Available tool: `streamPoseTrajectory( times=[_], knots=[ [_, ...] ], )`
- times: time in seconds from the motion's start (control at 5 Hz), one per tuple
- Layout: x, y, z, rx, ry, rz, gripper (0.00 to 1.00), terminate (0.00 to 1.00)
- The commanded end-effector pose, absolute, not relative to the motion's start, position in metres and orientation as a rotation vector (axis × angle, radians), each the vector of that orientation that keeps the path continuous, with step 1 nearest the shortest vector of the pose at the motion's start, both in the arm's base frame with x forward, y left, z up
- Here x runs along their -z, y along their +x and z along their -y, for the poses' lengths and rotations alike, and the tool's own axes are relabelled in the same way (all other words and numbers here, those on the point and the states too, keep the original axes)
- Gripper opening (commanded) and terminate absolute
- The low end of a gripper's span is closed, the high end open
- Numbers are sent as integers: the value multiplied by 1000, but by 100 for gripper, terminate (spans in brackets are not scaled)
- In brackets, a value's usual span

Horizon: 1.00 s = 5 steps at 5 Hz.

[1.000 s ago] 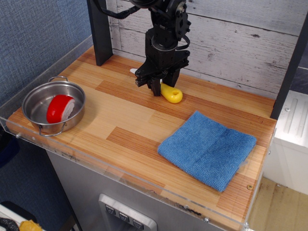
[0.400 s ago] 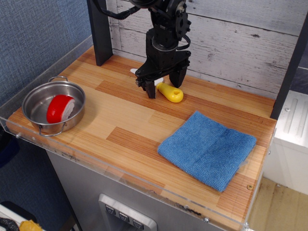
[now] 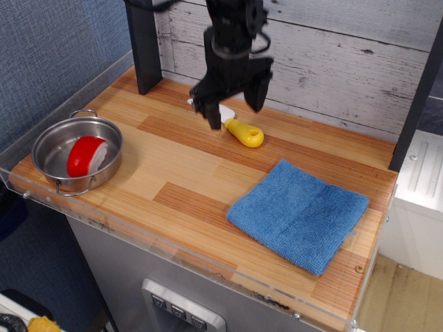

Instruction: Move the yellow knife to the back right corner.

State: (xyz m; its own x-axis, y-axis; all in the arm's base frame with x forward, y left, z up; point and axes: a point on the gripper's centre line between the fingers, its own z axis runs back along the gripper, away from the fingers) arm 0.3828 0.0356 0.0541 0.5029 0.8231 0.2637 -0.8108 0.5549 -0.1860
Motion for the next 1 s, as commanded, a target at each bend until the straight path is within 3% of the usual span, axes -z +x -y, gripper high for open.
streamPoseTrajectory(
  times=[0.0,0.2,0.6,0.8],
  knots=[
    [-129,346,-28,-960,-123,454,100,0],
    [-152,324,-30,-921,-134,461,100,0],
    [-152,324,-30,-921,-134,461,100,0],
    [-152,324,-30,-921,-134,461,100,100]
  ],
)
